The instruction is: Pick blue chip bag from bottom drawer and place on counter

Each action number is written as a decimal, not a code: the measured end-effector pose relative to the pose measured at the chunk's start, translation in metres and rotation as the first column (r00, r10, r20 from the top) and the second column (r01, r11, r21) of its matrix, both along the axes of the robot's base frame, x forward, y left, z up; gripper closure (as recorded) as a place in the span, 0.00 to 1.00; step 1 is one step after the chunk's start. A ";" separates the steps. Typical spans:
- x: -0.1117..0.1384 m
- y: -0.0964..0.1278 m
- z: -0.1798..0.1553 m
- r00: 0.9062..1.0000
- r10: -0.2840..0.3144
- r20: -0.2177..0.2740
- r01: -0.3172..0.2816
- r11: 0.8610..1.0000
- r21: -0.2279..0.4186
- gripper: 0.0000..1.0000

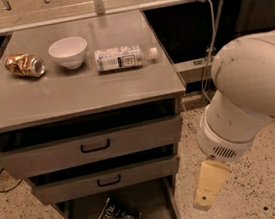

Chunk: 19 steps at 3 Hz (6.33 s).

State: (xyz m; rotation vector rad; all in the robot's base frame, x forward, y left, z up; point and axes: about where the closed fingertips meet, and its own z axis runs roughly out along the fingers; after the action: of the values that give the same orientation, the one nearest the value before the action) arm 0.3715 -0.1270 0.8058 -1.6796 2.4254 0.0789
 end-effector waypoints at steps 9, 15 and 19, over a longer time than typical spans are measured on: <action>0.006 0.075 -0.321 0.977 -0.063 -0.203 0.096 0.984 0.153 0.00; -0.010 0.181 -0.504 0.949 -0.046 -0.313 0.148 0.939 0.310 0.00; 0.046 0.240 -0.554 0.967 -0.141 -0.213 0.230 0.845 0.482 0.00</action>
Offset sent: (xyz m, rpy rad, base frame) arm -0.0671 0.0659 -0.1835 0.1362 0.2359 0.0884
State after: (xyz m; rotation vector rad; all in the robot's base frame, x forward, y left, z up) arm 0.4171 0.1135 0.2515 -1.2367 2.3810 0.7884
